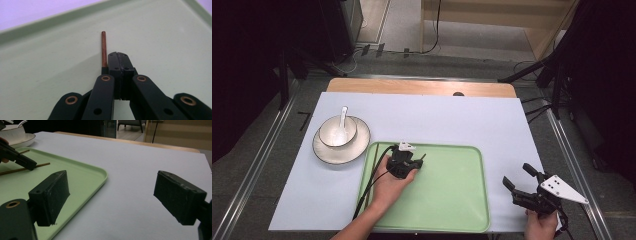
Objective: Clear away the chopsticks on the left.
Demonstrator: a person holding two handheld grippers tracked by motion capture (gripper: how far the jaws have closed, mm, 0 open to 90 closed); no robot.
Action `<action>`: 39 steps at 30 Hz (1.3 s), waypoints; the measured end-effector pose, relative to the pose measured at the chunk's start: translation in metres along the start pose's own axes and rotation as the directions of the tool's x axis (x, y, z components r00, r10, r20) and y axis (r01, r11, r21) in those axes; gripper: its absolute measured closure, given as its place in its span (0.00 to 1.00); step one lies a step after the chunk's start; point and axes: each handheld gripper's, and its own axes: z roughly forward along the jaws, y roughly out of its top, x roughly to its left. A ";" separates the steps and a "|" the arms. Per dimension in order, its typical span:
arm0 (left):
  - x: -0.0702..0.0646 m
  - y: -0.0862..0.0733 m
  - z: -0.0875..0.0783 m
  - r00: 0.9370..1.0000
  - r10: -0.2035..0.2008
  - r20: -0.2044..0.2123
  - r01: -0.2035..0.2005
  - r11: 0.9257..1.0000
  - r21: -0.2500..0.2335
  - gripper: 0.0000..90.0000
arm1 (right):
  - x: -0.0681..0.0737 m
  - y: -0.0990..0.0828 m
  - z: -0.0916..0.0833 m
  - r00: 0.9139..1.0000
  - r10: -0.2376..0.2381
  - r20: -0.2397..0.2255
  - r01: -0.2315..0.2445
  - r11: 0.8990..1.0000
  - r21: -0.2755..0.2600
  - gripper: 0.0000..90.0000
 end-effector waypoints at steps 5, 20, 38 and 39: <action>0.016 -0.002 -0.008 0.998 -0.048 -0.036 0.047 0.999 -0.006 1.00 | 0.001 0.000 0.001 1.000 -0.002 -0.001 0.002 1.000 0.001 0.14; 0.068 -0.014 -0.035 0.975 -0.194 -0.109 0.189 0.980 -0.054 1.00 | 0.002 0.000 0.003 1.000 -0.005 -0.004 0.005 1.000 0.010 0.14; 0.064 -0.058 -0.085 0.985 -0.076 -0.155 0.067 0.996 -0.061 1.00 | 0.001 0.000 0.001 1.000 0.001 0.002 -0.001 1.000 0.004 0.14; 0.062 -0.063 -0.089 0.986 -0.071 -0.152 0.062 0.996 -0.063 1.00 | 0.001 0.000 0.001 1.000 -0.002 0.000 0.002 1.000 0.004 0.14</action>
